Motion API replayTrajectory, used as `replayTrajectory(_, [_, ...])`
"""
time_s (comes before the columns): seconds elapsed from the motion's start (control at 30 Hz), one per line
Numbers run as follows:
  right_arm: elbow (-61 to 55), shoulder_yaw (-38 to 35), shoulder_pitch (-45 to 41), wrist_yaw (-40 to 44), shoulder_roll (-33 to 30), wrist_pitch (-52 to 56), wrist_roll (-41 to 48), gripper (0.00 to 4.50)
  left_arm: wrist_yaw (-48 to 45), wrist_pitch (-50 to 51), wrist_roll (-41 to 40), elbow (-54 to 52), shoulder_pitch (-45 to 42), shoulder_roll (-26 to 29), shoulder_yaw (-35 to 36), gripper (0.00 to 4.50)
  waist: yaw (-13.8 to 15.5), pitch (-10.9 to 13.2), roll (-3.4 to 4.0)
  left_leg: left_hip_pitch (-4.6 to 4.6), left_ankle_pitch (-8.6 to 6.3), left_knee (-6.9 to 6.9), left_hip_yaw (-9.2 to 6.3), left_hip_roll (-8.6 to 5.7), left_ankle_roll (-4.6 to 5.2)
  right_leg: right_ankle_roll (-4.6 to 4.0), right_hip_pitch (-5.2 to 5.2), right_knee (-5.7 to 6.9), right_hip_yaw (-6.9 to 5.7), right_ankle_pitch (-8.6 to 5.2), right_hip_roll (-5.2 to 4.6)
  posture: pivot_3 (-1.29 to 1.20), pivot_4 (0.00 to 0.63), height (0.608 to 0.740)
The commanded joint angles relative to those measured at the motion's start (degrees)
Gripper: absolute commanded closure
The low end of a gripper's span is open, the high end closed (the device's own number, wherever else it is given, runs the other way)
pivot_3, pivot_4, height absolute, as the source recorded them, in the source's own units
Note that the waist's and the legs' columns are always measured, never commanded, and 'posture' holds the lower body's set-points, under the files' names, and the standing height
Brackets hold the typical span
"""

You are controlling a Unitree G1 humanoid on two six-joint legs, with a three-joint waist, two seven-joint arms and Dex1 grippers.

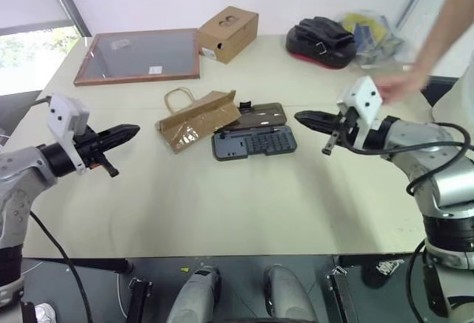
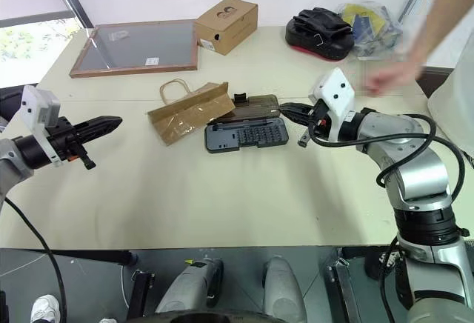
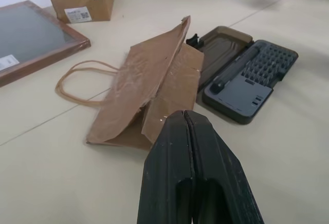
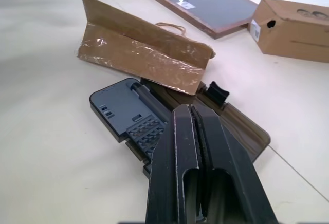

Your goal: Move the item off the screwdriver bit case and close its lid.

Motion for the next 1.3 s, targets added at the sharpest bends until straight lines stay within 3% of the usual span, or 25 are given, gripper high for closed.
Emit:
replayTrajectory(0.03, [-2.3,-0.9,-1.1,-0.4,-0.2,-0.2,0.7,4.47,0.8,-1.2,0.3,-1.4,0.0,-0.2,1.4,4.50,0.0,0.0,0.00,0.00,0.00,0.00,0.00,0.00,0.00,0.00,0.00,0.00,0.00,0.00,0.00,0.00,0.150,0.740])
replayTrajectory(0.67, [-2.6,0.5,-2.9,-1.7,0.6,0.7,0.3,4.47,3.7,-2.6,2.0,-0.7,-2.5,-4.1,-1.2,4.50,0.0,0.0,-0.01,-0.01,0.00,0.00,0.01,0.00,0.00,0.00,0.00,0.00,0.00,0.00,0.00,0.00,0.150,0.740])
replayTrajectory(0.87, [9.4,7.0,-11.9,-4.9,7.8,-5.9,-6.2,4.47,4.1,-3.1,2.7,-0.9,-2.3,-5.1,-2.6,4.50,-0.6,0.0,0.00,0.04,0.00,0.00,0.05,0.03,0.00,-0.03,-0.01,0.02,0.02,0.02,0.03,0.00,0.150,0.740])
replayTrajectory(0.97, [18.0,10.6,-16.4,-5.4,11.6,-10.6,-10.4,3.58,4.5,-3.3,3.0,-0.9,-2.8,-5.6,-2.9,4.50,-0.3,0.0,0.00,0.02,0.01,-0.02,0.02,0.03,-0.01,-0.03,-0.03,0.02,0.00,0.03,0.06,0.00,0.150,0.740])
replayTrajectory(1.2, [34.2,19.7,-24.3,-4.7,15.9,-25.5,-22.5,0.03,6.3,-3.2,2.4,-3.4,-0.9,-6.1,-1.6,4.50,-0.3,0.0,0.00,-0.03,0.01,-0.03,0.02,-0.04,-0.02,-0.02,-0.09,0.03,0.00,0.05,0.00,0.00,0.150,0.740])
replayTrajectory(1.3, [41.4,22.6,-28.5,-6.2,17.8,-33.2,-27.8,0.03,7.0,-3.1,2.3,-4.5,0.2,-6.3,-1.2,4.50,-0.9,0.0,0.02,-0.02,0.02,-0.05,0.03,-0.01,-0.04,-0.03,-0.16,0.09,0.02,0.05,0.04,0.00,0.150,0.740])
